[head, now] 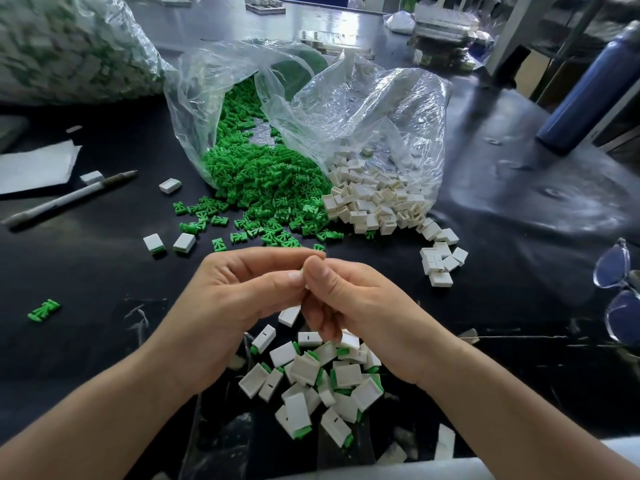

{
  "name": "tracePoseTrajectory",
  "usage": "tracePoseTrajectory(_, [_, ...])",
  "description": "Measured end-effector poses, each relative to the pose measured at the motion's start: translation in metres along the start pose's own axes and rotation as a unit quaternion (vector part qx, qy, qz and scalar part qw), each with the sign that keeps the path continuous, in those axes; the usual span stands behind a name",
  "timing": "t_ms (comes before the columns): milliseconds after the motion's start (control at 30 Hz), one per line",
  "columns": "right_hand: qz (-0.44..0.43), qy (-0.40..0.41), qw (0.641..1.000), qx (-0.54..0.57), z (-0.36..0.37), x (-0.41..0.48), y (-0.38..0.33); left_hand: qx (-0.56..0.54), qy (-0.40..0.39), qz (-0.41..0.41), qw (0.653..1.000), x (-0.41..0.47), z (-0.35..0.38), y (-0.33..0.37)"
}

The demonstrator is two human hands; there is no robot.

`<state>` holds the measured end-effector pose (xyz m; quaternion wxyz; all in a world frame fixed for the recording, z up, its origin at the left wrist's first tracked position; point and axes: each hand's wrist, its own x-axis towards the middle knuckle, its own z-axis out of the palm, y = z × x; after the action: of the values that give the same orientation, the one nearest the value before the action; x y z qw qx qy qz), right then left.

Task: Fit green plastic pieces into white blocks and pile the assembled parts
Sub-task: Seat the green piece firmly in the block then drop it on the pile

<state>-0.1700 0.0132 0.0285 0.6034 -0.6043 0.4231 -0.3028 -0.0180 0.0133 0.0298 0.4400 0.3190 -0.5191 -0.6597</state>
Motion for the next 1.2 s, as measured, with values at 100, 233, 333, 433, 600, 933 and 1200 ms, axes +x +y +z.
tracePoseTrajectory(100, [0.001,-0.011,1.0,0.008,-0.001,0.0,0.001,0.009,-0.023,0.004,1.0,0.0,-0.001,0.001])
tracePoseTrajectory(233, [0.001,-0.021,1.0,0.009,-0.001,0.0,-0.001,-0.001,-0.032,0.004,0.999,0.0,-0.004,-0.001])
tracePoseTrajectory(333, [-0.002,-0.022,1.0,-0.012,-0.001,-0.001,0.0,0.001,-0.025,0.004,1.0,0.001,-0.005,-0.002])
tracePoseTrajectory(433, [-0.001,-0.019,1.0,-0.021,-0.001,-0.001,0.0,0.015,-0.022,0.01,1.0,0.0,-0.005,-0.003])
tracePoseTrajectory(600, [-0.011,0.015,0.996,-0.083,0.002,0.0,0.004,0.042,-0.003,0.024,0.999,0.0,-0.004,-0.007])
tracePoseTrajectory(933, [-0.029,0.035,0.993,-0.11,0.004,0.003,0.012,0.018,0.032,0.0,0.999,0.001,-0.005,-0.01])
tracePoseTrajectory(1200, [-0.031,0.045,0.991,-0.123,0.004,0.003,0.015,0.002,0.05,-0.011,0.999,0.001,-0.003,-0.01])
